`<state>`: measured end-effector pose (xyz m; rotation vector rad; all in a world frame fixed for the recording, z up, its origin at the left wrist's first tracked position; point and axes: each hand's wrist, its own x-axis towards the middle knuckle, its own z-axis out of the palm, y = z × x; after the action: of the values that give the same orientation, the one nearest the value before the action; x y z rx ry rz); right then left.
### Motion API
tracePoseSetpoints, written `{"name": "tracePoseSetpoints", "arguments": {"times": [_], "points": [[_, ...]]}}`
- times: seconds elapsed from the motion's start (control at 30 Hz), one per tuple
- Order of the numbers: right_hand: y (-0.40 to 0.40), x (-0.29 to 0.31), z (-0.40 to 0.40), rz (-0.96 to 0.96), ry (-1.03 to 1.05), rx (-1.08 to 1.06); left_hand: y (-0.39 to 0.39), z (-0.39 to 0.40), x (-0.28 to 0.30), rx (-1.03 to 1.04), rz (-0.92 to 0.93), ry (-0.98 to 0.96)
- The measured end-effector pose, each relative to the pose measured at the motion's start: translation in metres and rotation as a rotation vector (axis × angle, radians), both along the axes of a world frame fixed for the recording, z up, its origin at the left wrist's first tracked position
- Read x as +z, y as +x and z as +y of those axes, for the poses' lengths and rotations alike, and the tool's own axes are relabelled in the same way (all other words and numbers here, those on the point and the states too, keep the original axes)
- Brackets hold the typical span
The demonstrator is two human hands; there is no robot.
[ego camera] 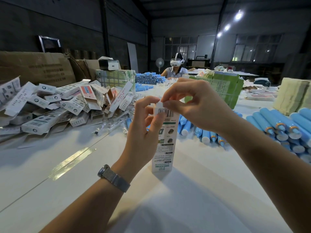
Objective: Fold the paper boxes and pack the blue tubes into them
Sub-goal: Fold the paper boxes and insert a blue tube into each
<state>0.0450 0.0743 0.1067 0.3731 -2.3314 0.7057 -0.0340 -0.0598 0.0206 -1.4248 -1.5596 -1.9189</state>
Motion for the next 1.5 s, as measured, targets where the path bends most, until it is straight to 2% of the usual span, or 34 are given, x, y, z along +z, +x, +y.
{"name": "tracePoseSetpoints", "arguments": {"times": [0.33, 0.57, 0.8, 0.97, 1.1, 1.2, 1.3, 1.37, 1.5], "points": [[-0.001, -0.003, 0.001, -0.027, -0.031, 0.049, 0.000, 0.001, -0.002, -0.014, 0.005, 0.015], [-0.004, -0.016, 0.014, -0.049, -0.234, 0.138, -0.001, 0.001, -0.001, -0.011, -0.014, 0.032], [-0.011, -0.034, 0.011, 0.067, -0.368, 0.149, -0.001, 0.001, -0.003, 0.043, -0.011, 0.047], [-0.011, -0.035, 0.015, 0.139, -0.273, 0.170, -0.001, 0.003, -0.004, 0.043, 0.002, 0.048], [-0.015, -0.039, 0.016, 0.138, -0.305, 0.152, -0.001, 0.004, -0.004, 0.020, -0.022, 0.038], [-0.019, -0.043, 0.015, 0.198, -0.252, 0.087, 0.001, 0.002, -0.004, 0.020, -0.073, 0.032], [-0.023, -0.047, 0.014, 0.259, -0.163, -0.032, 0.002, 0.002, -0.004, 0.135, -0.044, 0.026], [-0.024, -0.048, 0.013, 0.236, -0.110, -0.076, 0.002, 0.003, -0.004, 0.202, -0.041, 0.042], [-0.026, -0.056, 0.006, 0.061, 0.002, -0.088, -0.002, 0.001, -0.003, 0.249, -0.135, 0.098]]}}
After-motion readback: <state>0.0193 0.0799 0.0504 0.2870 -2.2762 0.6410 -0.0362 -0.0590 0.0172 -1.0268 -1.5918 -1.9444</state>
